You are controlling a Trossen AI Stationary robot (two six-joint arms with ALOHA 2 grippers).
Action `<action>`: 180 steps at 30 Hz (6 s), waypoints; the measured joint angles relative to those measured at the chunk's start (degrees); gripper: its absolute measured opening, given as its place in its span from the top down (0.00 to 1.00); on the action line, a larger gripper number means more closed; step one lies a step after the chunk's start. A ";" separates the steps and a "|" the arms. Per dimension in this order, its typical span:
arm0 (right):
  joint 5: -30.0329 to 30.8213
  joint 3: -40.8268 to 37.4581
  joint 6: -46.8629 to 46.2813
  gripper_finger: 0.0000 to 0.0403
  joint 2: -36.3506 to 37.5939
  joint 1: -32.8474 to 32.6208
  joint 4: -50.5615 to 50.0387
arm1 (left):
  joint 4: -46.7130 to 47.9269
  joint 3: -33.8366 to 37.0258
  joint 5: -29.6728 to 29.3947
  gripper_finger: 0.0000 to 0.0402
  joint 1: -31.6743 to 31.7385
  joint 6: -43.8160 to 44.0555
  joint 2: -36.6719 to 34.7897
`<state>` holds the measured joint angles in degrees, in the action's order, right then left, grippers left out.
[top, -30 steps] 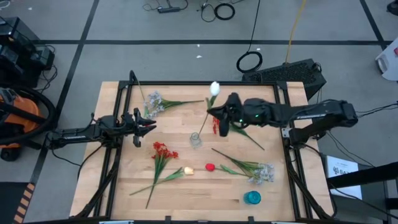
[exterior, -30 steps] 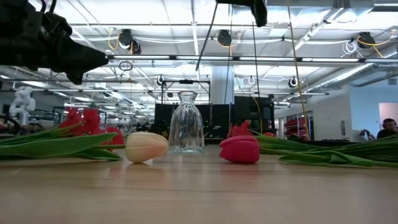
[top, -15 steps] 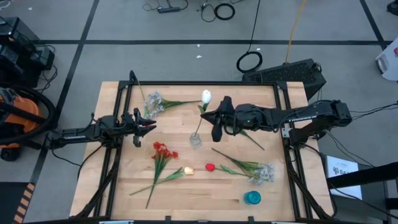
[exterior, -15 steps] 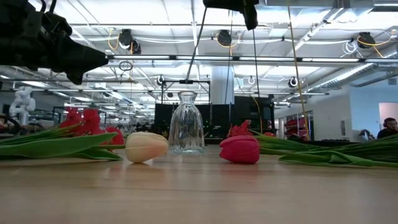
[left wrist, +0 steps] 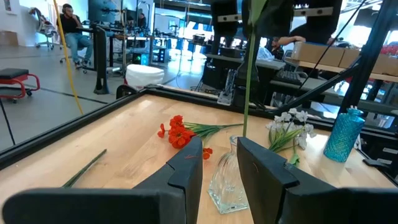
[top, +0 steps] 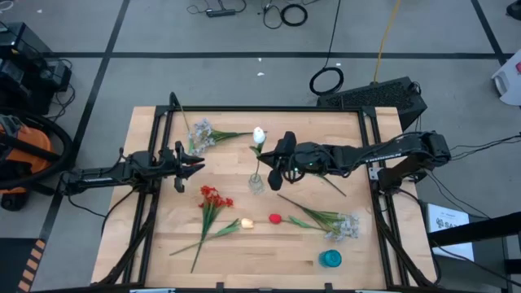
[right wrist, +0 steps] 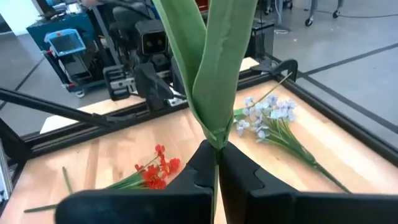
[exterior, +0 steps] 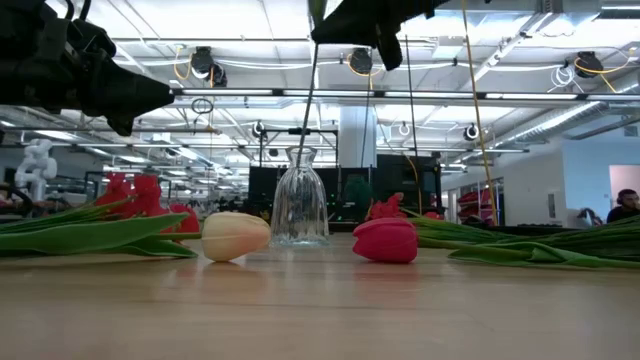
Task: Sort flowers into vase by color
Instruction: Put the white tulip into the transparent vase, then put the bottom red flowers into the blue vase
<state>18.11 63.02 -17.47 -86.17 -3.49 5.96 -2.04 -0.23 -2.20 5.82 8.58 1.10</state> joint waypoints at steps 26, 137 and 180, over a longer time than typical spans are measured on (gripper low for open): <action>-5.20 -0.02 2.28 0.62 -3.06 0.15 -3.44 | -0.05 0.00 0.00 0.74 0.00 0.00 0.00; -26.03 -21.26 -11.64 0.80 14.41 23.52 -48.46 | 37.25 -55.51 -31.01 0.84 -30.73 54.12 64.02; -13.42 -16.48 -27.70 1.00 29.68 0.56 -64.48 | 46.53 -53.61 8.11 0.58 -30.99 85.63 87.47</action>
<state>4.69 46.54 -45.17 -56.49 -2.93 -58.52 44.50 -53.84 5.91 -25.17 94.21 88.58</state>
